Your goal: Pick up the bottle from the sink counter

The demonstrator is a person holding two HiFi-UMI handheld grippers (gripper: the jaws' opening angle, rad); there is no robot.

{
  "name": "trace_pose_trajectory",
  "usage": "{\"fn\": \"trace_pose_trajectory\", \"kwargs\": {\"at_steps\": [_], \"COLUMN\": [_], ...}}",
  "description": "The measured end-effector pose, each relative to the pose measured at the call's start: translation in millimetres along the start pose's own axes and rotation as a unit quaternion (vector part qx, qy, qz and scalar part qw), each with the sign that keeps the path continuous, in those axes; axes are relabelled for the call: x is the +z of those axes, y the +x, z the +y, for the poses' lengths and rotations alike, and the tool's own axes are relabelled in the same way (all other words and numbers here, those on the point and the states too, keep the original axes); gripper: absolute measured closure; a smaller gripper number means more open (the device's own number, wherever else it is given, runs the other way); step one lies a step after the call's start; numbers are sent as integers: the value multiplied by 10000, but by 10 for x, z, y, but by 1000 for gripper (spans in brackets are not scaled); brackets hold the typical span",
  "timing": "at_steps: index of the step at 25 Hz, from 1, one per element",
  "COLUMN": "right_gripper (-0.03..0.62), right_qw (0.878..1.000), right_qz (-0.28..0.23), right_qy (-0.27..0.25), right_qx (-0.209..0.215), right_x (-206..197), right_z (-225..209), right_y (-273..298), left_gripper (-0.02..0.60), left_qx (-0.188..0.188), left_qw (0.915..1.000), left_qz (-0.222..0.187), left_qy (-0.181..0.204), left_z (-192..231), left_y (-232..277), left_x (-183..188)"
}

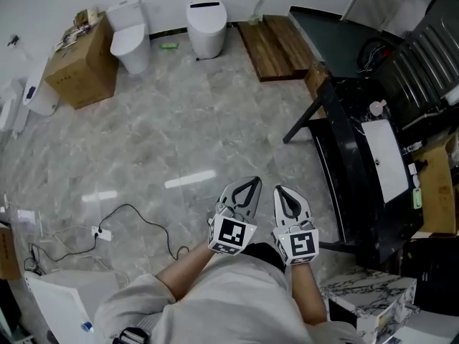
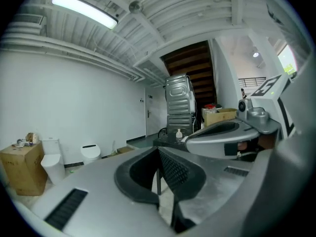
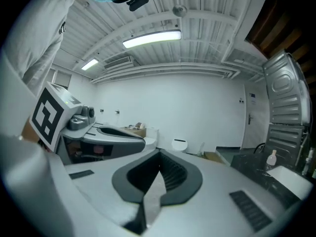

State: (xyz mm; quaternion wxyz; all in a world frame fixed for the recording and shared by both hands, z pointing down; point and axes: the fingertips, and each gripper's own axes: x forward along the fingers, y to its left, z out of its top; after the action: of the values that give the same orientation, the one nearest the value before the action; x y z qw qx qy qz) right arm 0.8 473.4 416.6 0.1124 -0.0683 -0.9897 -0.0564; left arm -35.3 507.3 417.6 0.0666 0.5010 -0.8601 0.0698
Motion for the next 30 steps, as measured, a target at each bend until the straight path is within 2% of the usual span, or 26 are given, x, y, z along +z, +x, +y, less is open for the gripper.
{"fn": "trace_pose_trajectory", "kwargs": {"at_steps": [4,8,14,24,30], "right_gripper": [585,585,585,585,585], "right_qw": [9995,9989,9970,9917,9912], "right_qz": [51,153,-50,-456,-612], "right_qy": [-42,144,157,26,45], "right_qx": [303,416,751,1201,1174], "right_x": [-19,-144,-50,280,360], "right_z": [27,-132,-385,-1474,-2173], "right_y": [204,387,729,1289,1354], "left_gripper": [568,568,568,568,568], "left_qx": [136,178,448,780,704], "left_qw": [9996,9989,9982,9969,9974], "left_qz": [216,416,402,120,128], "left_qy": [-142,-130,-45,-26,17], "left_z": [136,208,432,471,254], "left_y": [10,137,447,1635,2343], "left_x": [-134,-223,-89,478,694]}}
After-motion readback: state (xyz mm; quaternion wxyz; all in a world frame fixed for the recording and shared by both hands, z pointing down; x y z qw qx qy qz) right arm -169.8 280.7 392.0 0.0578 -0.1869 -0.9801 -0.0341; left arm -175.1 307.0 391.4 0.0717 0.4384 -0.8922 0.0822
